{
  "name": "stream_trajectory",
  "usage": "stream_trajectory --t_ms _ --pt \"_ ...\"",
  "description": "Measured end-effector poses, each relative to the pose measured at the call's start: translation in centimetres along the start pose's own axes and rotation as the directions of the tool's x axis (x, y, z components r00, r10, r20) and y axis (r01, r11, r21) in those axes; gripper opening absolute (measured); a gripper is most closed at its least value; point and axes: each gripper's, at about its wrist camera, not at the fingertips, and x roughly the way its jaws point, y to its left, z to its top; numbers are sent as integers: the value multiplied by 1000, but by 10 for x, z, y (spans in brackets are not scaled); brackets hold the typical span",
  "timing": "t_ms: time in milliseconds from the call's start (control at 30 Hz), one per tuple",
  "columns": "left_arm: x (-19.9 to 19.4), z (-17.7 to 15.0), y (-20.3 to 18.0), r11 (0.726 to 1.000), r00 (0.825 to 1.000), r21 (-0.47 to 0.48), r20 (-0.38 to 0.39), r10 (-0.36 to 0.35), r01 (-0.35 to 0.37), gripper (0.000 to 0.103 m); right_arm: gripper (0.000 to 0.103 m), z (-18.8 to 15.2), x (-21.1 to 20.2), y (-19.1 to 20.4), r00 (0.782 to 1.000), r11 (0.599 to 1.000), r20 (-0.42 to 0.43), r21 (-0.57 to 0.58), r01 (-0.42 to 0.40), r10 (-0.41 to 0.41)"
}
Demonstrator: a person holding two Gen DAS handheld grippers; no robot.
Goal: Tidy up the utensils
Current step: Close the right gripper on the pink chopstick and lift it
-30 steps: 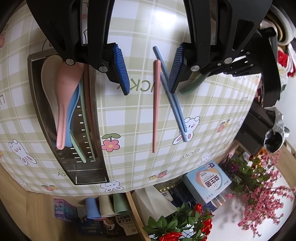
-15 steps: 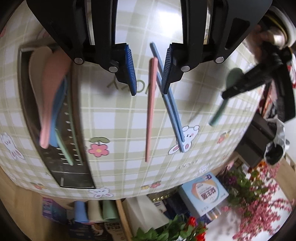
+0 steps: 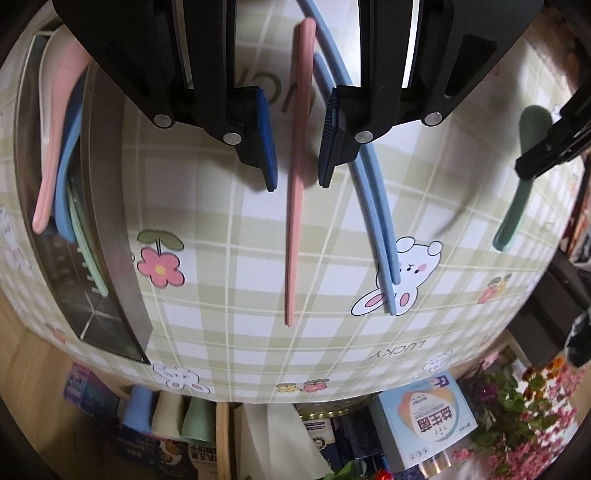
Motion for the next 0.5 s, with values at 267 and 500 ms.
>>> stream_trajectory --t_ms 267,500 --pt "4 -5 -3 1000 1000 20 0 -1 1 7 6 -9 -3 5 999 1000 45 -22 21 -20" --pt "5 -7 -3 1000 1000 23 -2 7 -6 7 6 -23 -15 -3 996 998 87 59 -29 24"
